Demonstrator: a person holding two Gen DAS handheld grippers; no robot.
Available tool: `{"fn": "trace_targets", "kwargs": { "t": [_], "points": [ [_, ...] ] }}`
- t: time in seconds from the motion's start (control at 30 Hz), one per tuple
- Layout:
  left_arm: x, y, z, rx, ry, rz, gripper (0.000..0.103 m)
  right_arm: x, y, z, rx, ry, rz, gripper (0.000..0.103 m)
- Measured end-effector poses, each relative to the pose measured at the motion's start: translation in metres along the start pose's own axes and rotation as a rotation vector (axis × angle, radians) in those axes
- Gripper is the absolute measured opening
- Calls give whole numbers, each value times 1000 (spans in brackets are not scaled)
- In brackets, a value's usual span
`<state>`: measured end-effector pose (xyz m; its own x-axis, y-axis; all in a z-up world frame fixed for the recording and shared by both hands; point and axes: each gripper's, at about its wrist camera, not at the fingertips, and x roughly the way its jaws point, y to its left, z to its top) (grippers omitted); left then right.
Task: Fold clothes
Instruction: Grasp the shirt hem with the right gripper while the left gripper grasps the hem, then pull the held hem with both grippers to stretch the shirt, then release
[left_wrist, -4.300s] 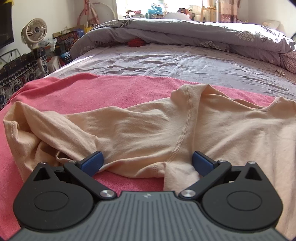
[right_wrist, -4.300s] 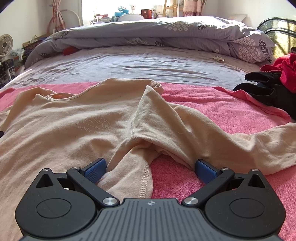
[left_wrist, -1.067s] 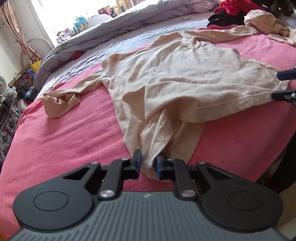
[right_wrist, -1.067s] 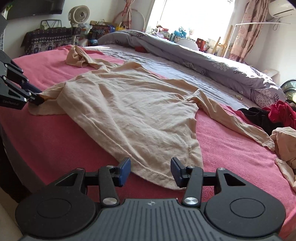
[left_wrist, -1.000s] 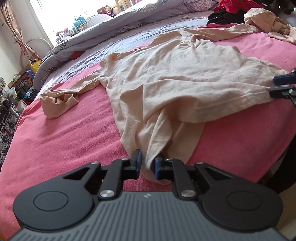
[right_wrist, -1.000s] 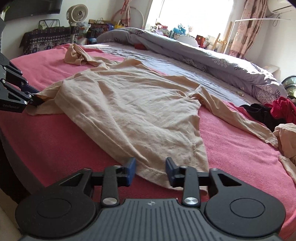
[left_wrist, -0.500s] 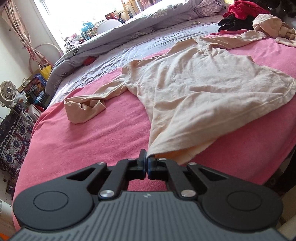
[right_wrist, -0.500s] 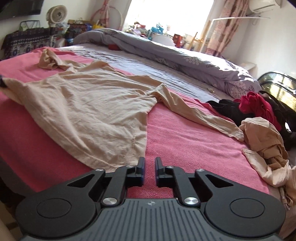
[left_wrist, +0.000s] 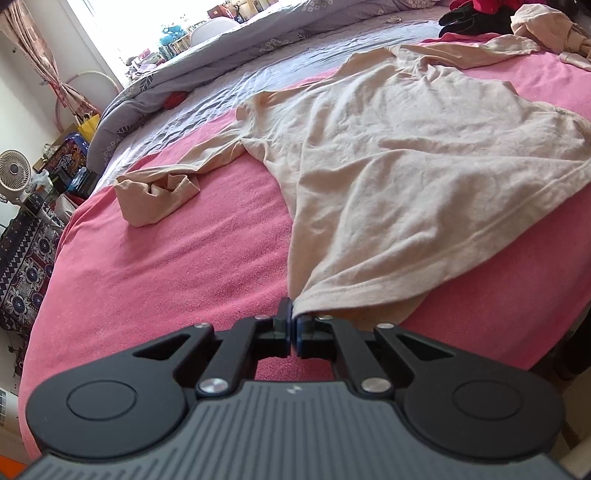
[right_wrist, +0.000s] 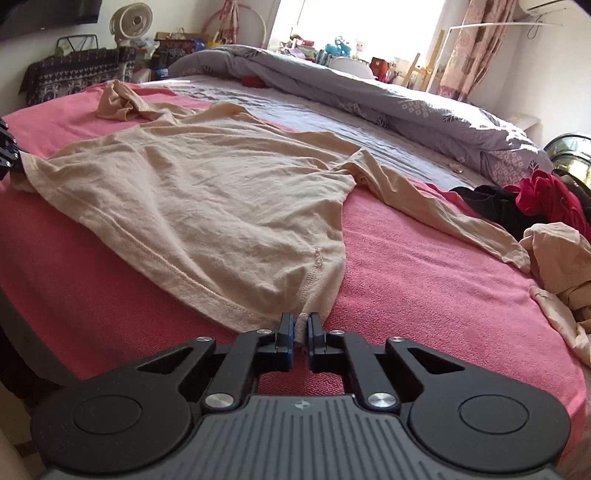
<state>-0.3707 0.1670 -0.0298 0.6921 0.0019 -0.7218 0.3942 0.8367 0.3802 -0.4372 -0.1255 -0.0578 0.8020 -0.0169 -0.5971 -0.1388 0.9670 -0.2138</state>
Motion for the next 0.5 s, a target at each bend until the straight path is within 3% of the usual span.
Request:
{"fn": "trace_targets", "kwargs": {
  "t": [0.3,0.4,0.5],
  "points": [
    [-45,18,23,-7,-133,6,0,-47,-30,27,191,-92,5,7],
    [-50,10,19,33,-122,-31,0,-51,-36,20,202,-51,-10,7],
    [-41,-6,1,103,-50,-86,0,-39,-44,0,233,38,-8,7]
  ]
}}
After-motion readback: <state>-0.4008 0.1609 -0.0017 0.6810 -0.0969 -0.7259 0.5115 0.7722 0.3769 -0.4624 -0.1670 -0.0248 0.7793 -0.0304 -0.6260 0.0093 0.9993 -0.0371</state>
